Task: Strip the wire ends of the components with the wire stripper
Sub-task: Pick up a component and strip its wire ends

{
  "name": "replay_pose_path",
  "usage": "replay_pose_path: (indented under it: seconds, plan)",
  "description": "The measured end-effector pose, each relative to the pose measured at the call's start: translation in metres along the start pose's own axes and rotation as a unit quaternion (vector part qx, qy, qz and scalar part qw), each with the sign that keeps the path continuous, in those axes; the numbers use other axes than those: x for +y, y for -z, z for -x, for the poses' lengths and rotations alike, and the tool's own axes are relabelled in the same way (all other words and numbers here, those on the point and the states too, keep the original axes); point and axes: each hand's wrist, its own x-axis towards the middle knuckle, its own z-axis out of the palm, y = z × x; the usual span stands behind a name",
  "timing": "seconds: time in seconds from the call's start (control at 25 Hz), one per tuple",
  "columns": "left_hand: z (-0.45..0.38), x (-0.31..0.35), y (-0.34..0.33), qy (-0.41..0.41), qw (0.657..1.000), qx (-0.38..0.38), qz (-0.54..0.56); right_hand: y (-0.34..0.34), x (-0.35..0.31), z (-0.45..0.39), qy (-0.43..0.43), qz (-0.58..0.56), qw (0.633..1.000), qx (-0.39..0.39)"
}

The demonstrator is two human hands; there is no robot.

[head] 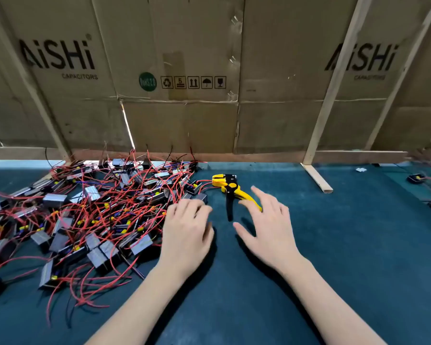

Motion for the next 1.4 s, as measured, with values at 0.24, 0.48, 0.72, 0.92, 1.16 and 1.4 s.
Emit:
replay_pose_path:
  seconds: [0.24,0.48,0.72,0.92,1.16,1.4]
  plan:
    - [0.000,-0.017,0.000,0.088,0.995,-0.050,0.014,-0.010,0.023,-0.003,-0.050,0.046,0.991,-0.117]
    - [0.001,-0.019,0.007,0.108,0.984,-0.023,0.137,0.006,0.024,-0.006,-0.069,0.070,0.990,-0.106]
    - [0.001,-0.018,-0.002,0.102,0.991,-0.073,0.044,0.008,0.001,-0.032,-0.162,0.079,0.982,-0.049]
    - [0.006,-0.015,-0.001,0.094,0.994,-0.027,0.056,-0.020,-0.030,-0.072,-0.193,0.119,0.966,-0.124]
    - [0.001,-0.003,0.012,0.037,0.977,0.148,0.148,0.017,0.010,-0.050,-0.226,0.050,0.953,-0.196]
    - [0.009,0.019,0.001,0.029,0.973,-0.052,0.221,0.056,0.042,-0.013,-0.356,-0.250,0.878,-0.197]
